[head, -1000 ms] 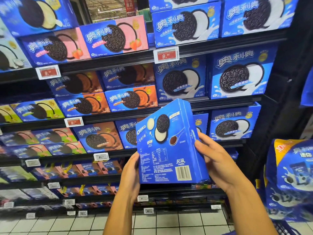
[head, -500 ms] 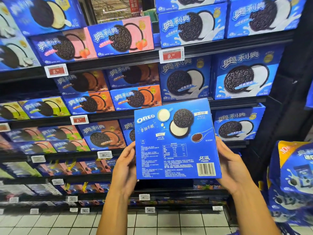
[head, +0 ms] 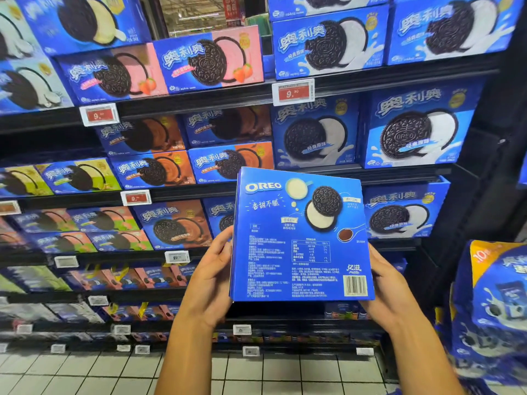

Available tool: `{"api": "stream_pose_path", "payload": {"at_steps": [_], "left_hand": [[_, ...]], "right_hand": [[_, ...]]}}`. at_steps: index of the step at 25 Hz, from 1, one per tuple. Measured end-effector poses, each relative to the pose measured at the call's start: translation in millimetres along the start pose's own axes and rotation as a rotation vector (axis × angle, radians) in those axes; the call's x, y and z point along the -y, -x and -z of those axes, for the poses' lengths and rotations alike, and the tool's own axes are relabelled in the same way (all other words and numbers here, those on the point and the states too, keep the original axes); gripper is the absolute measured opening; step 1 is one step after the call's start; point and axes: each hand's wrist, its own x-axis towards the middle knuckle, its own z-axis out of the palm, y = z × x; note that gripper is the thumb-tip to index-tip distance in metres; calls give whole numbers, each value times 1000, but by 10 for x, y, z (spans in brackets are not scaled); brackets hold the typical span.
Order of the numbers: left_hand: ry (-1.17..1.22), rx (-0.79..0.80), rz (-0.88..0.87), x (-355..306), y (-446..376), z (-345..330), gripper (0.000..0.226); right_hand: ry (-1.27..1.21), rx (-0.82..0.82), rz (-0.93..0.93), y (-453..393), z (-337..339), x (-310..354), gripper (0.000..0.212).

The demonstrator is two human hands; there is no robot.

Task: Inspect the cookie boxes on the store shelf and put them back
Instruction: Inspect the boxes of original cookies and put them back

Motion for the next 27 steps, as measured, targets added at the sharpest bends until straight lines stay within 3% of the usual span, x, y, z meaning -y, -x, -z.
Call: {"api": "stream_pose_path", "payload": {"at_steps": [2,5,7,10,14,22,27], "left_hand": [[-35,16,-13,-34,-1,-85,53],[-91,-19,-53,-36,-11,-207,36],[-140,-32,-78,-15,-14,-291,37],[-239,-17,-113,5,-12,-386,37],[-372,19,-140,0,7,-457,39],[-362,26,-102,-12,-19,-425,45],[-205,29,-66,24,-58,-311,63]], "right_hand": [[27,-45,22,-67,38,-61,29],[30,-136,-22,-161,64,-164,27],[-17,-203,-109,-202,63,-231,34],[-21,-217,-216,-226,59,-329,51],[-19,-219,-222,-207,61,-371,49],[-37,-191,-222,-187,62,-287,51],[-94,-186,-186,-196,79,-199,49]]}}
